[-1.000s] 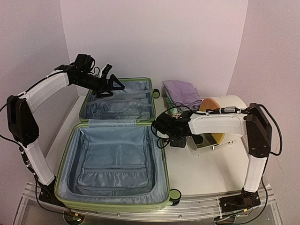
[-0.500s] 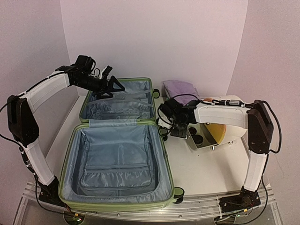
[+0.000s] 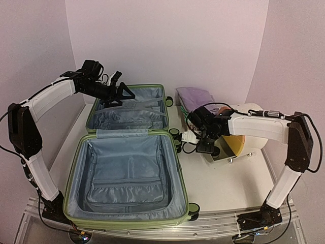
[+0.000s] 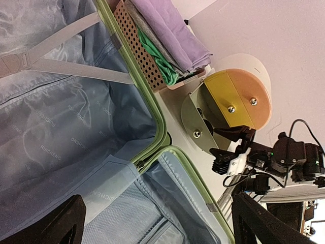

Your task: Open, take out, and arrange the luggage

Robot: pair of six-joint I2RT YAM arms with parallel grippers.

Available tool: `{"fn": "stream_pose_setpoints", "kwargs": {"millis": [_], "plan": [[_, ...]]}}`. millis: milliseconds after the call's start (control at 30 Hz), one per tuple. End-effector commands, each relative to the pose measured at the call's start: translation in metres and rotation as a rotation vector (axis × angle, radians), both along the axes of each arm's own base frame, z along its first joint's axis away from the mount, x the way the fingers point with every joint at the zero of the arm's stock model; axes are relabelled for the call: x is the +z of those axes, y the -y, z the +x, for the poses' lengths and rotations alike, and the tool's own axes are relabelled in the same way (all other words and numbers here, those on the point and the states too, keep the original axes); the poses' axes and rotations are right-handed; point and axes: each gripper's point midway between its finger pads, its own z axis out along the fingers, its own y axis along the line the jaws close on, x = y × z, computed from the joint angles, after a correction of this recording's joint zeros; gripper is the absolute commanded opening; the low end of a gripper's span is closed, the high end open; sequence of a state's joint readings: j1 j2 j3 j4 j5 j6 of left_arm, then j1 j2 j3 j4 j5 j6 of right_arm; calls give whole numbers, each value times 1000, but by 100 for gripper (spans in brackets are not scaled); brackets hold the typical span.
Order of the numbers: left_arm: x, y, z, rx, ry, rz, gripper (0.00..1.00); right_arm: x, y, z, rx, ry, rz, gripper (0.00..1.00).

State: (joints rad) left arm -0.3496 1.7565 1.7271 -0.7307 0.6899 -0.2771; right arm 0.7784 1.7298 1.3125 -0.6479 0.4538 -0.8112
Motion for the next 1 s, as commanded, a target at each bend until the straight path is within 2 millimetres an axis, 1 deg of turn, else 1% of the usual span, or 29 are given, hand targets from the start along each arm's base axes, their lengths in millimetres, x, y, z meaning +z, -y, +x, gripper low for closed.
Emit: {"fn": "stream_pose_setpoints", "kwargs": {"millis": [0, 133, 233, 300, 400, 467, 567, 600, 633, 767, 833, 900, 967], "plan": [[6, 2, 2, -23, 33, -17, 99, -21, -4, -5, 70, -64, -41, 61], [6, 2, 2, -24, 33, -19, 99, -35, -3, 2, 88, -75, -94, 61], [5, 2, 1, -25, 28, -18, 100, -44, 6, 11, 61, -90, -116, 61], [5, 2, 1, -25, 31, -18, 100, -46, 16, 20, 34, -96, -112, 61], [7, 2, 1, -26, 36, -17, 100, -42, 31, 36, -2, -72, -145, 60], [6, 2, 1, -27, 38, -17, 100, -39, 42, 47, -23, -37, -204, 60], [6, 2, 1, -26, 36, -17, 99, -36, 48, 58, -49, -3, -249, 60], [6, 2, 1, -26, 37, -17, 100, -35, 50, 60, -56, 4, -256, 60], [7, 1, 1, -25, 40, -16, 99, -33, 56, 62, -63, 13, -277, 60], [8, 0, 1, -26, 51, -8, 100, -26, 75, 63, -73, 23, -315, 60], [7, 0, 1, -26, 50, -8, 99, -24, 88, 66, -100, 25, -328, 60], [6, 1, 2, -27, 48, -10, 99, -23, 106, 72, -153, 29, -338, 60], [6, 2, 2, -29, 47, -15, 100, -22, 117, 79, -205, 33, -322, 60]]}}
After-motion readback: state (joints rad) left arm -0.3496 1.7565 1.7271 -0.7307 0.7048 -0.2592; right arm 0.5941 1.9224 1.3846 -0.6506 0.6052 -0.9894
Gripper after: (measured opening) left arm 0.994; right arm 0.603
